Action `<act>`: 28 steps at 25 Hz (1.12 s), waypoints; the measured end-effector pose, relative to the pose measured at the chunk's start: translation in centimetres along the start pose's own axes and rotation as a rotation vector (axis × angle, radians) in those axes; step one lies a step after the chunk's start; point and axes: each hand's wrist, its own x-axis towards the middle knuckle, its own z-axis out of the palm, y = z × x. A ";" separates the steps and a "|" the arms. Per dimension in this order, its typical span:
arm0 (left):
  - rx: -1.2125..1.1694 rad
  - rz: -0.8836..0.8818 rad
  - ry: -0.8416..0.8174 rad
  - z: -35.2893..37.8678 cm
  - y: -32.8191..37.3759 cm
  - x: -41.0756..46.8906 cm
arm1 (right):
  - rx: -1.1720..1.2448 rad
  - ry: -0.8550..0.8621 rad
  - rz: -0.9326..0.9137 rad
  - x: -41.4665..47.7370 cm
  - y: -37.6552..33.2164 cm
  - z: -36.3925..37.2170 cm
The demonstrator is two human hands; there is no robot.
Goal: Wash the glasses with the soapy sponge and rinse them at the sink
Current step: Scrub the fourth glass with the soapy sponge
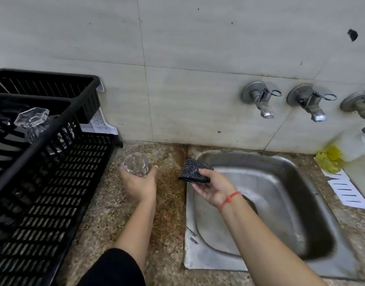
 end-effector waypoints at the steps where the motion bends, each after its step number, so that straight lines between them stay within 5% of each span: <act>1: -0.003 -0.003 0.008 0.1 -0.2 0.5 | 0.004 0.019 -0.005 0.3 0.2 0.2; 9: 0.030 0.007 0.087 -0.2 0.7 0.9 | 0.019 0.098 -0.043 0.2 0.7 0.0; 13: 0.086 0.151 0.017 0.1 0.8 -1.6 | 0.062 0.122 -0.080 -0.5 0.1 -1.8; 19: 0.295 0.704 -0.326 1.8 2.1 -7.9 | 0.278 0.202 -0.151 -2.6 -3.0 -9.3; 25: 1.061 1.351 -0.763 5.7 4.6 -16.2 | 0.460 0.185 -0.129 -5.5 -6.0 -18.1; 28: 1.287 1.425 -0.771 7.5 5.3 -20.8 | 0.470 0.143 -0.106 -6.3 -7.2 -22.0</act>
